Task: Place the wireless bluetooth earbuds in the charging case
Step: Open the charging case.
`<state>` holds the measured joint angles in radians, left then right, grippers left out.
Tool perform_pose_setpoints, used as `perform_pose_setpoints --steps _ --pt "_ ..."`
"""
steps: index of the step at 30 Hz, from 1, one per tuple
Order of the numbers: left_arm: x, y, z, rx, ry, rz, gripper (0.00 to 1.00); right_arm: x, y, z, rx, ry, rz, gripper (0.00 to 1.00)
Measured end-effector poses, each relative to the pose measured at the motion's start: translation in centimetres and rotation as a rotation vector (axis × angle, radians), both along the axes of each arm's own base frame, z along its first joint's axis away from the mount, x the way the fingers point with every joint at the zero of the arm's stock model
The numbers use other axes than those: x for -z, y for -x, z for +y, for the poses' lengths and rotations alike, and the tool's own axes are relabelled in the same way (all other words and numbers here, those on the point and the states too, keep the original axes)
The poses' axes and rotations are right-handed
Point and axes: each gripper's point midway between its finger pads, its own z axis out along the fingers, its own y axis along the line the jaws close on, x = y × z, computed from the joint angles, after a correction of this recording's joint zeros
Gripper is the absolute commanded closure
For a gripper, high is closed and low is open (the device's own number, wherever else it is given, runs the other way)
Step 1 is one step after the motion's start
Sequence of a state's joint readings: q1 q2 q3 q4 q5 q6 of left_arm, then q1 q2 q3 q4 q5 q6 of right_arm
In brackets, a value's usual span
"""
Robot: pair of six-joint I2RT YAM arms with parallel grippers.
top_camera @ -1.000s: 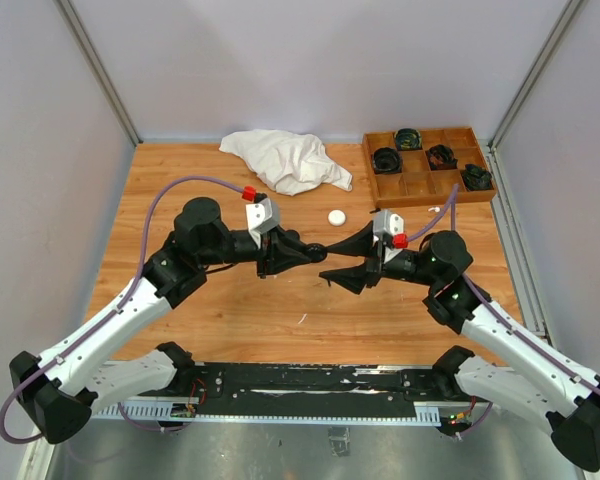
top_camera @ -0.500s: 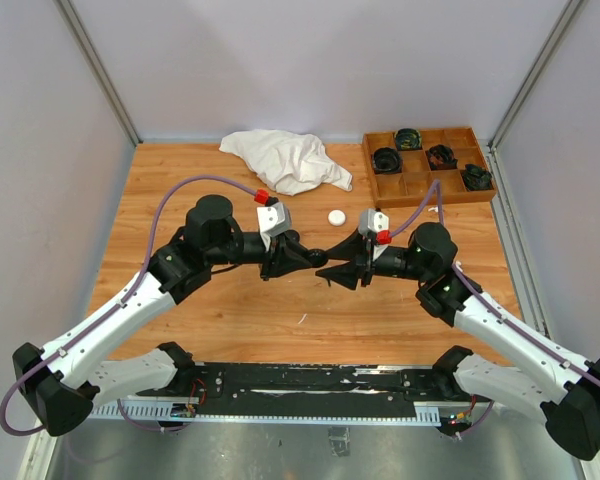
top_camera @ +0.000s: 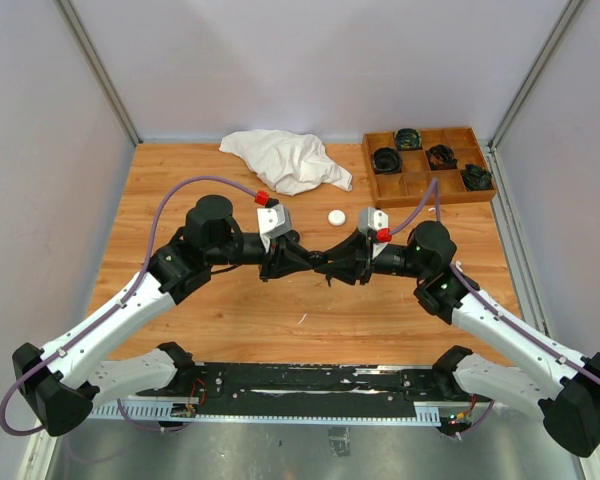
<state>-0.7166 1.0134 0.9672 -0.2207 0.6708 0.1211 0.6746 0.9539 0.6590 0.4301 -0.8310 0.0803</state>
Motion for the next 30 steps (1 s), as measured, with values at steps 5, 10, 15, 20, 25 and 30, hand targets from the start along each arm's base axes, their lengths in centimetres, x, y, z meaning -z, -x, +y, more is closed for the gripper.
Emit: perform_pose_setpoints --steps 5,10,15,20,25,30 --pt "-0.2 0.0 0.1 -0.005 0.003 -0.008 0.63 0.0 0.0 0.1 -0.008 -0.004 -0.004 0.98" --pt "-1.3 -0.1 0.4 -0.040 0.032 -0.026 0.46 -0.3 0.1 0.1 -0.020 -0.013 -0.015 0.99" --pt "-2.5 -0.1 0.9 -0.074 0.077 -0.053 0.37 -0.2 0.3 0.1 -0.029 -0.016 -0.015 0.99" --pt "-2.4 -0.6 0.9 -0.101 0.081 -0.047 0.29 0.0 0.4 0.2 -0.032 -0.017 -0.006 0.99" --pt "-1.5 -1.2 0.6 -0.112 0.061 -0.021 0.27 -0.2 0.5 0.2 -0.038 -0.023 -0.009 0.99" --pt "-0.9 -1.6 0.4 -0.124 0.049 -0.003 0.26 -0.2 0.5 0.2 -0.039 -0.024 -0.008 0.99"
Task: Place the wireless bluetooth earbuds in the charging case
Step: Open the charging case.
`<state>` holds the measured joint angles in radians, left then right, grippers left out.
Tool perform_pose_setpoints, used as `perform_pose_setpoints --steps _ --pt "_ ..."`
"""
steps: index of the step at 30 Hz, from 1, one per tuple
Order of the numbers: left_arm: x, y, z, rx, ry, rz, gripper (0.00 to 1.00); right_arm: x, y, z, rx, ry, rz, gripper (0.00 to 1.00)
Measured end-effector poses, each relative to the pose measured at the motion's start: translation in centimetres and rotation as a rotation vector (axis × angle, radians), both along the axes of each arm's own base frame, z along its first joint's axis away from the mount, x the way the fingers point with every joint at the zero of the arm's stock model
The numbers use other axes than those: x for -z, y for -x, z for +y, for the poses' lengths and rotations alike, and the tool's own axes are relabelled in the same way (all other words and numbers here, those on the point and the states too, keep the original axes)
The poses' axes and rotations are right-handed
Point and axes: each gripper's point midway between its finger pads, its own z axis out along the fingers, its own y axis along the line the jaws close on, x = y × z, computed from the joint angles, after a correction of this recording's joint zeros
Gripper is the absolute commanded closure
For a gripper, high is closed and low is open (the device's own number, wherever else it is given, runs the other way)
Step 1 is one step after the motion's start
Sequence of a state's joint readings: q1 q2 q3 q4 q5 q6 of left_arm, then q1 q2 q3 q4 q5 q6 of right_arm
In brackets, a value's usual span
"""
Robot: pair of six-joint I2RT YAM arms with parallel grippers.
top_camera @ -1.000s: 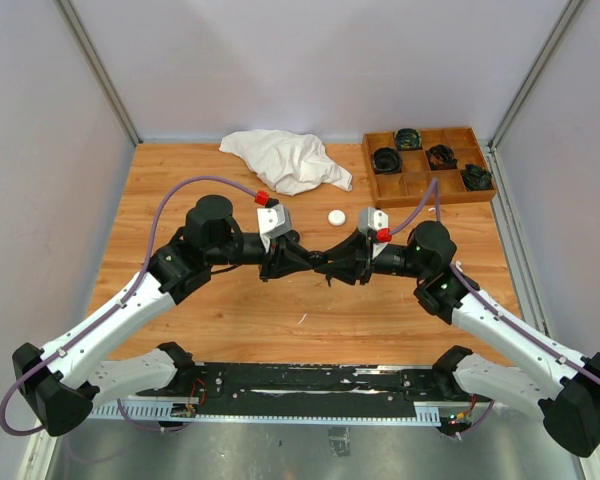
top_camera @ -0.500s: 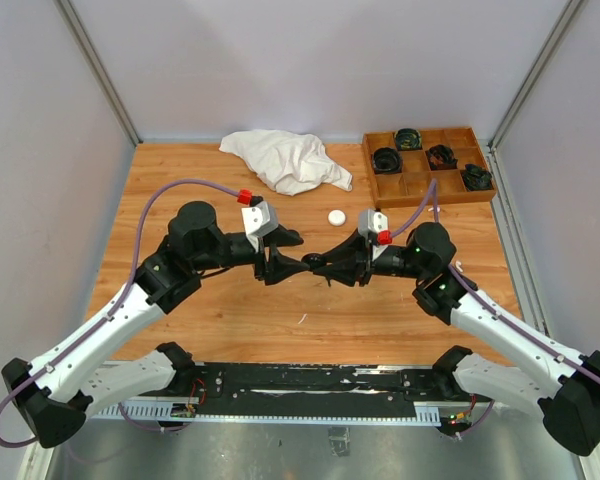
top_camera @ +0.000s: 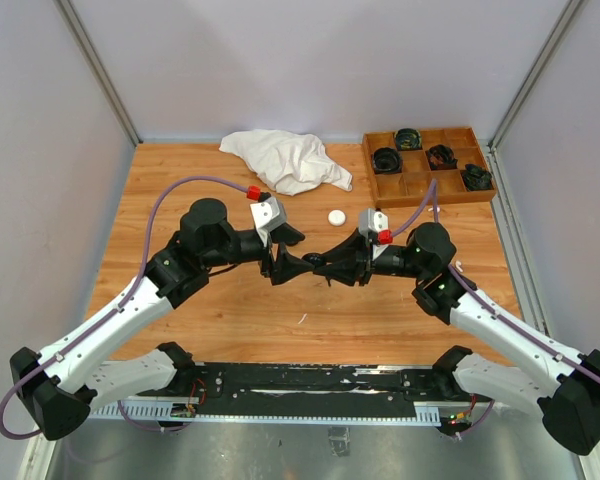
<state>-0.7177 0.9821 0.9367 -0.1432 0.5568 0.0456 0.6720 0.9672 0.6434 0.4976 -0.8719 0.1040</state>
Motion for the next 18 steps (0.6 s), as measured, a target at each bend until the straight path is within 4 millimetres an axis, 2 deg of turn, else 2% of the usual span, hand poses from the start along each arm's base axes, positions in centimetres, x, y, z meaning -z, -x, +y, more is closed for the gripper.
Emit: perform_pose_setpoints --steps 18 --pt "0.17 -0.89 0.37 -0.087 -0.003 0.048 0.24 0.66 -0.01 -0.05 0.002 0.003 0.004 0.99"
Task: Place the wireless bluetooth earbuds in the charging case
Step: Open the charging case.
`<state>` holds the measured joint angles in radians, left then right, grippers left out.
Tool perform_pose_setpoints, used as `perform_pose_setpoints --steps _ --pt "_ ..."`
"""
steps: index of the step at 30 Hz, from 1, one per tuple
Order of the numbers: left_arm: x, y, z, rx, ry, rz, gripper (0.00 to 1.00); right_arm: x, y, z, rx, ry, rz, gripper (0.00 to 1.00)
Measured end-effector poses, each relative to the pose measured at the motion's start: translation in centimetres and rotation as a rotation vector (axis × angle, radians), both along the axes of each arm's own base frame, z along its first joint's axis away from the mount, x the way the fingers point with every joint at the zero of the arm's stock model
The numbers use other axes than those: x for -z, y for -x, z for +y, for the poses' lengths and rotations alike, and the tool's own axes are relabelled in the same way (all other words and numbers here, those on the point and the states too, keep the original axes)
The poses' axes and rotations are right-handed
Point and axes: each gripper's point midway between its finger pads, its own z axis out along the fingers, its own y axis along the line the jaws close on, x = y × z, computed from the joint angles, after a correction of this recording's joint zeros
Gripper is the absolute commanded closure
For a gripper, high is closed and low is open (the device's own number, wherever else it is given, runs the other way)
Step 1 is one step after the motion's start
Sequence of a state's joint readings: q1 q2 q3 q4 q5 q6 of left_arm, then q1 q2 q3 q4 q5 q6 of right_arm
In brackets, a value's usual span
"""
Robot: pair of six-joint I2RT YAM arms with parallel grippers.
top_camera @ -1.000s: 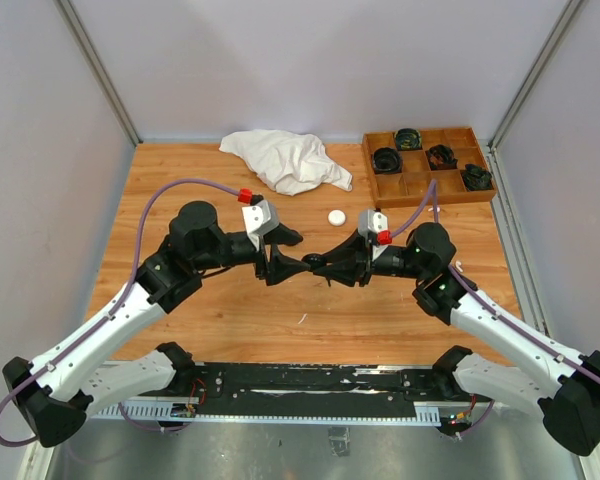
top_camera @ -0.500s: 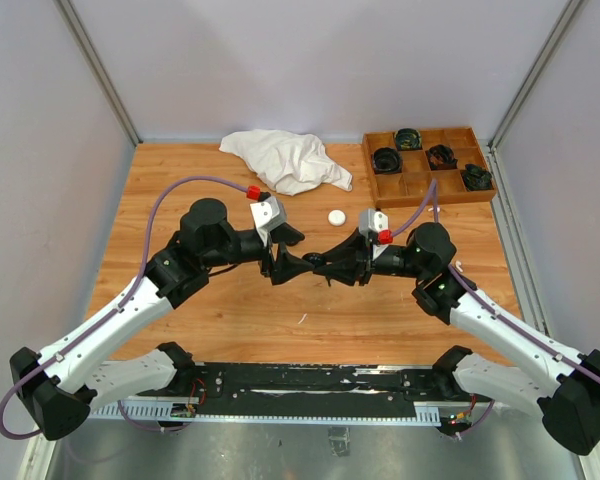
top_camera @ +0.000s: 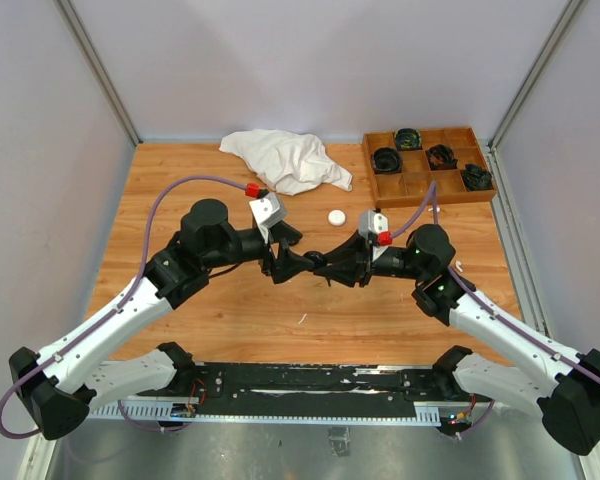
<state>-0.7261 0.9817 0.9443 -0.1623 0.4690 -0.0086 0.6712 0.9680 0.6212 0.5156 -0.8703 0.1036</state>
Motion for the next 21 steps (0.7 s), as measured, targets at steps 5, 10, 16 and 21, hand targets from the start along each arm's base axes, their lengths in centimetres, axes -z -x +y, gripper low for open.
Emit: perform_pose_setpoints --steps 5,10,16,21 --pt "-0.5 -0.8 0.2 -0.048 0.008 -0.018 0.23 0.6 0.4 0.0 -0.020 0.012 0.014 0.99" --pt "-0.6 -1.5 0.5 -0.088 0.008 -0.019 0.21 0.6 0.6 0.0 -0.029 0.012 0.013 0.99" --pt "-0.6 -1.8 0.7 -0.116 0.009 -0.011 0.17 0.7 0.3 -0.1 -0.013 0.016 0.012 0.99" --pt "-0.9 -3.0 1.9 -0.233 0.026 0.006 0.15 1.4 -0.6 -0.4 0.052 0.025 0.009 0.99"
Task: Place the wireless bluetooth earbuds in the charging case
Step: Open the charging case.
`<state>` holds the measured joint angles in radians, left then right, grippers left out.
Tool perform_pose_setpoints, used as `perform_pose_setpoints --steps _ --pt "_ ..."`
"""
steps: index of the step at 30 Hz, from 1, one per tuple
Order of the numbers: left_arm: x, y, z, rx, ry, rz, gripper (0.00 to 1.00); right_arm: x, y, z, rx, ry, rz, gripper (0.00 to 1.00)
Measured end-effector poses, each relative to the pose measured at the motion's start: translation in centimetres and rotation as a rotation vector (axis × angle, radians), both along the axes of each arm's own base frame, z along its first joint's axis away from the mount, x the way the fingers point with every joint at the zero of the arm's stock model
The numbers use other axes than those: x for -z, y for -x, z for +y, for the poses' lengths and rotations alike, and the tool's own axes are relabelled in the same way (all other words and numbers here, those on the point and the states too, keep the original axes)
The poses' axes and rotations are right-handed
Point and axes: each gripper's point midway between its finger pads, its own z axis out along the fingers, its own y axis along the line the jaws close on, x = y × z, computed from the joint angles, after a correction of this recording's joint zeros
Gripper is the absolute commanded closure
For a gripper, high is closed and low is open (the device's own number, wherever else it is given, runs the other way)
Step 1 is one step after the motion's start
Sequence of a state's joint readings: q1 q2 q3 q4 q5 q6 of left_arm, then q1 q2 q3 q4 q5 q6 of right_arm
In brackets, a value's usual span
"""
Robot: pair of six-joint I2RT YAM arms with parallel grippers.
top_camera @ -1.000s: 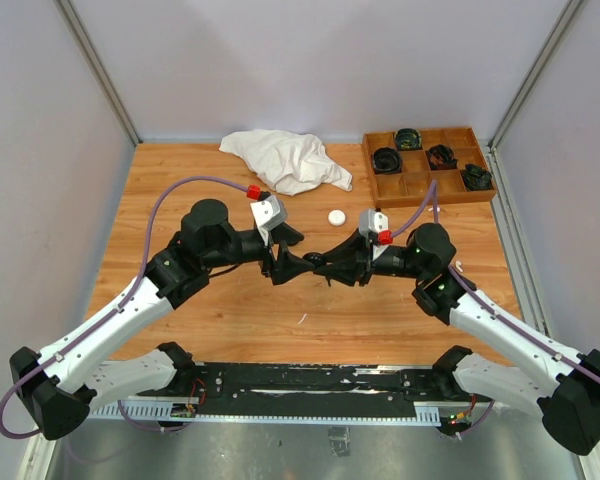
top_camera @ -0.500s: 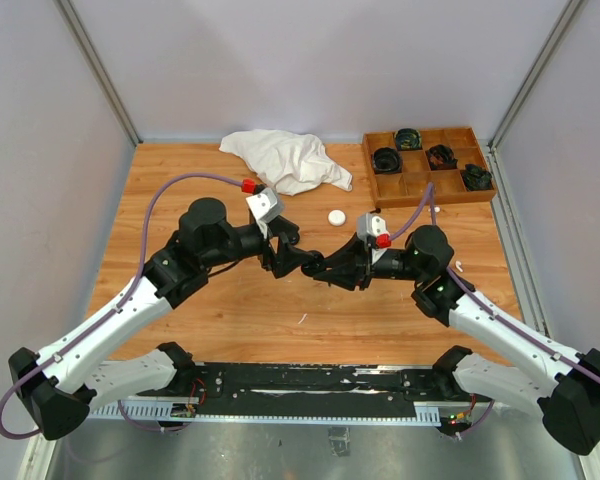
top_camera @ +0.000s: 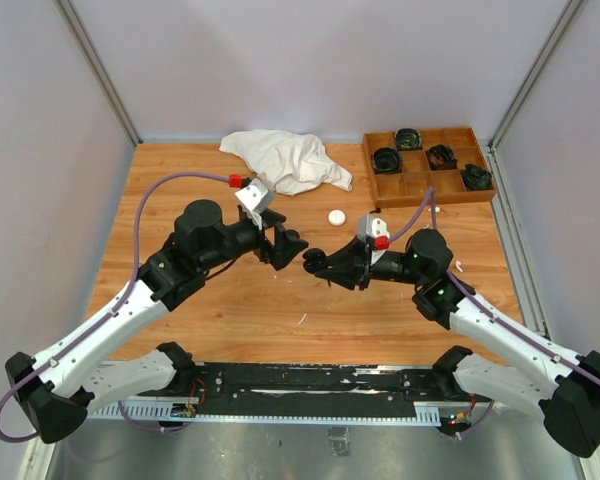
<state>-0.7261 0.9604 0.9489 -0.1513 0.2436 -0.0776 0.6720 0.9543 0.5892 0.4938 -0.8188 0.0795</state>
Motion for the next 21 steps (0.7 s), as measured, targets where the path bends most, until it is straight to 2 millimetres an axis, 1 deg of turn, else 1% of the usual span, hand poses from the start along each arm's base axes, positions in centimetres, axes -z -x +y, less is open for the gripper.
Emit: perform_pose_setpoints --steps 3,5,7,9,10,13,14,16,19,21 --pt "0.3 -1.2 1.2 -0.118 0.017 0.035 0.15 1.0 -0.7 -0.3 0.051 0.013 0.007 0.99" --pt "1.3 -2.2 2.2 -0.209 0.019 0.079 0.15 1.7 -1.2 -0.5 0.087 0.022 0.015 0.99" --pt "2.7 -3.0 3.3 -0.298 0.013 0.129 0.15 2.7 -1.6 -0.8 0.118 0.034 0.026 0.99" --pt "4.6 -3.9 4.7 -0.395 -0.002 0.184 0.15 3.5 -1.9 -1.0 0.143 0.042 0.033 0.99" --pt "5.8 -4.3 5.5 -0.452 -0.013 0.220 0.15 3.9 -2.0 -1.1 0.154 0.045 0.035 0.99" --pt "8.7 -5.2 7.7 -0.582 -0.042 0.304 0.15 4.6 -2.3 -1.3 0.179 0.048 0.039 0.99" --pt "9.9 -5.5 8.7 -0.637 -0.051 0.340 0.14 4.9 -2.4 -1.4 0.188 0.052 0.043 0.99" --pt "11.6 -5.9 10.6 -0.728 -0.059 0.393 0.14 5.2 -2.6 -1.5 0.201 0.054 0.046 0.99" --pt "13.7 -6.3 13.3 -0.851 -0.062 0.460 0.14 5.2 -2.8 -1.6 0.217 0.048 0.040 0.99" --pt "15.0 -6.4 15.4 -0.947 -0.056 0.506 0.13 5.1 -2.8 -1.8 0.226 0.042 0.036 0.99"
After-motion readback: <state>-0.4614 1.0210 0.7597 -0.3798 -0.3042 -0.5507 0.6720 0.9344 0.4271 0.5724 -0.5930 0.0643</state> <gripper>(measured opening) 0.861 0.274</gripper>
